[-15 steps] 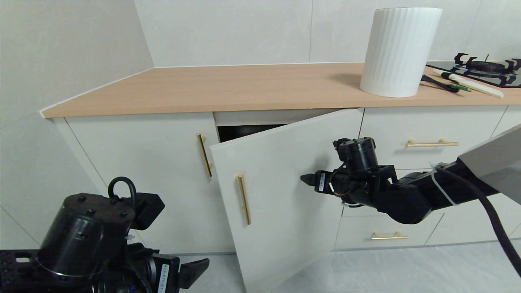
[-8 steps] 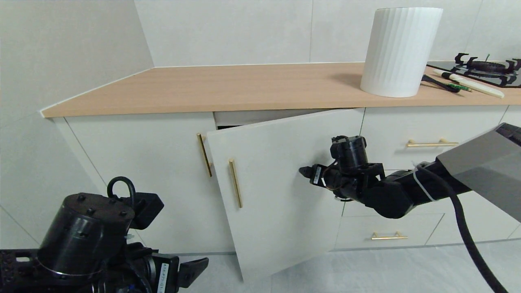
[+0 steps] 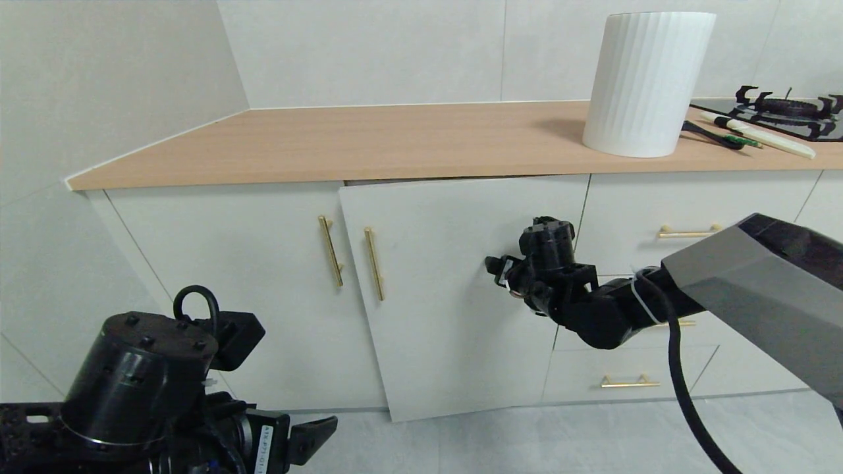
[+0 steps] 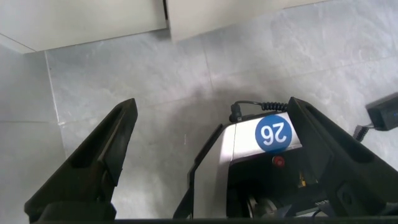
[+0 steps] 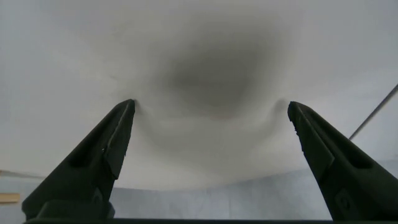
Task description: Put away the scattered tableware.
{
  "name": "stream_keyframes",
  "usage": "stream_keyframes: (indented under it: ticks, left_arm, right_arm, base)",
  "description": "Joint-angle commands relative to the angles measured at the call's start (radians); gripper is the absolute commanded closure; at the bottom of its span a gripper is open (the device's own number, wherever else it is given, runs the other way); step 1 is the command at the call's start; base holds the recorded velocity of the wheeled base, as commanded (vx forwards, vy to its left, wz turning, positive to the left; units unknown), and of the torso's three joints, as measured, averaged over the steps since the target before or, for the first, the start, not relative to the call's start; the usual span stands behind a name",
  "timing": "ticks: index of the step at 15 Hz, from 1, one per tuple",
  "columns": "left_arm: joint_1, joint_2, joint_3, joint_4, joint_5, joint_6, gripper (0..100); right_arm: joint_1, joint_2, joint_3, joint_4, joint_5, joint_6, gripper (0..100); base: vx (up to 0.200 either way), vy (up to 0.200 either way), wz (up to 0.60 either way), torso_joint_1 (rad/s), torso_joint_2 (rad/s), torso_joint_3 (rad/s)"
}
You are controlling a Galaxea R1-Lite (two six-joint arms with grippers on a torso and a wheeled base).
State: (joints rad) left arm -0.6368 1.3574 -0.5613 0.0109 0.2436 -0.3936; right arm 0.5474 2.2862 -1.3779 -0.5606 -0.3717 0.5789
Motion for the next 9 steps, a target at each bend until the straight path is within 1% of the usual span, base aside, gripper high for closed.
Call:
stream_keyframes:
  ticks: [1,5,8,9]
  left_arm:
    - [0.0,0.0,0.0,0.0,0.0,-0.001,0]
    - [0.0,0.0,-0.002,0.0,0.0,-0.004,0]
    - [0.0,0.0,-0.002,0.0,0.0,-0.004,0]
    - [0.0,-0.001,-0.002,0.0,0.0,-0.004,0]
  right_arm:
    - [-0.001,0.035,-0.026,0.002,-0.015,-0.001,0]
    - [-0.02,0.084,-0.093,0.002,-0.092,-0.001,0]
    - [-0.021,0.076,-0.087,0.002,-0.093,-0.001,0]
    - [-0.02,0.047,-0.059,0.004,-0.084,-0.001,0]
  base:
    - [0.0,0.0,0.0,0.0,0.0,0.0]
    - [0.0,0.0,0.0,0.0,0.0,0.0]
    - [0.0,0.0,0.0,0.0,0.0,0.0]
    - [0.0,0.0,0.0,0.0,0.0,0.0]
